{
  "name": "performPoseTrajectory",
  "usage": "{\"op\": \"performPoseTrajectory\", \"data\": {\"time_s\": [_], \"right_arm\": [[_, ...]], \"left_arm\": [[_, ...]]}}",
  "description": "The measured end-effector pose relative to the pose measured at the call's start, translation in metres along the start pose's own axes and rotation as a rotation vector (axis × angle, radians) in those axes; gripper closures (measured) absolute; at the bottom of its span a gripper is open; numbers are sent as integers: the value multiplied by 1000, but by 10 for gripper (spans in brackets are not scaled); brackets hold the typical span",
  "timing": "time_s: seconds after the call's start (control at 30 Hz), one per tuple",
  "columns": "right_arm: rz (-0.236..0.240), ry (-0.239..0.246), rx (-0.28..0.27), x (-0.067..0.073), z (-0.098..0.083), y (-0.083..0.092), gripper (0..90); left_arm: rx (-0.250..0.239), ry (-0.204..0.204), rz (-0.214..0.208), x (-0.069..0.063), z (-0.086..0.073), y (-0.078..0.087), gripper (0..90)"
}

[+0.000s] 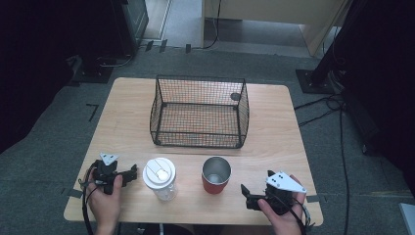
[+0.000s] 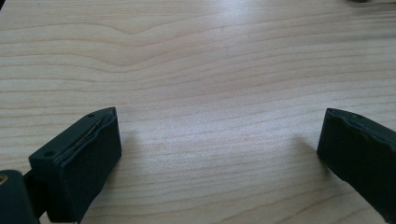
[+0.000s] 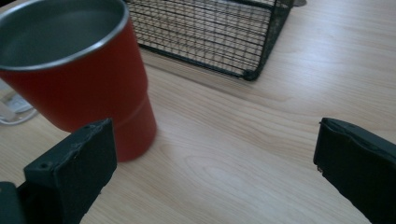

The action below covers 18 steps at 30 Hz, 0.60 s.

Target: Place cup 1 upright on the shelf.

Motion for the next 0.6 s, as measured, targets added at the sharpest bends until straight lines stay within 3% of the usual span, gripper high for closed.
{"op": "performPoseTrajectory", "data": {"time_s": [0.6], "right_arm": [[100, 48, -22, 49, 23, -8, 0]], "left_arm": [[0, 0, 0, 0, 0, 0, 4]]}}
Point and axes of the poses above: each handheld gripper's, and its own axes: y roughly backward along the jaws, z roughly out of its top, x roughly to its left, the point moved 9 cm from there along -y, roughly forward along the jaws, and after that the axes turned 4 degrees about -x, right-handed, at the moved point
